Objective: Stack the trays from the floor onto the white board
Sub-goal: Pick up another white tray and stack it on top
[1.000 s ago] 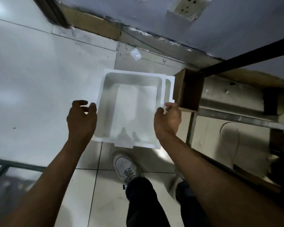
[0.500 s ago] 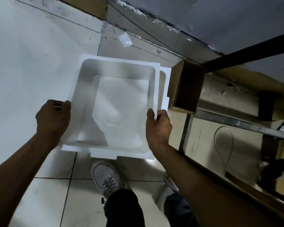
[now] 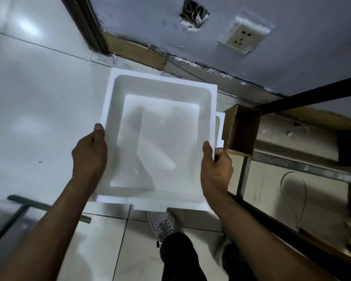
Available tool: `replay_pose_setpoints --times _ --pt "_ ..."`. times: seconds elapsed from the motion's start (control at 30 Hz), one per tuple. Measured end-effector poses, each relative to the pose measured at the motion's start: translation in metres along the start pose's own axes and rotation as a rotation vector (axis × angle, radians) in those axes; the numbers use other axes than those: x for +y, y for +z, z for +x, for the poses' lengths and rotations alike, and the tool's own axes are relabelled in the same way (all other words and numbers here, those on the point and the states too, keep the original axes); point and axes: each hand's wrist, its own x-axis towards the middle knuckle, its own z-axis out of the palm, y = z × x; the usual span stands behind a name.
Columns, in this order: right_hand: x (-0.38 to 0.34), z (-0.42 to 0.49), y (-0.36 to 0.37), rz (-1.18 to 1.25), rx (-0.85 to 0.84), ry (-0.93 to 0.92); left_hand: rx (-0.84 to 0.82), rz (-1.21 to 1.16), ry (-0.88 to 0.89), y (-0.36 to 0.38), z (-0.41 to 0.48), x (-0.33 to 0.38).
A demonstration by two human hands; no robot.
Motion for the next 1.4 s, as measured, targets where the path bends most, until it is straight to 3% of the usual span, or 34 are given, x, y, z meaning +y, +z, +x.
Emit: replay_pose_setpoints --times 0.33,0.47,0.67,0.9,1.13,1.4 --pt "-0.108 -0.069 -0.074 0.097 0.027 -0.208 0.076 -0.113 0.071 -0.120 -0.077 0.075" --pt "-0.153 -0.089 -0.109 0.242 -0.057 -0.262 0.086 -0.163 0.081 -0.164 -0.108 0.105" --pt "-0.215 -0.135 -0.171 0.257 -0.115 -0.323 0.125 -0.246 0.089 -0.230 -0.181 0.153" --pt "-0.268 -0.182 -0.260 0.320 -0.275 -0.336 0.149 -0.250 0.216 -0.300 -0.264 0.200" --pt "-0.308 -0.201 -0.361 0.320 -0.252 -0.471 0.187 -0.353 0.260 -0.320 -0.337 0.253" --pt "-0.320 -0.182 -0.483 0.356 -0.138 -0.590 0.124 -0.432 0.377 -0.280 -0.420 0.321"
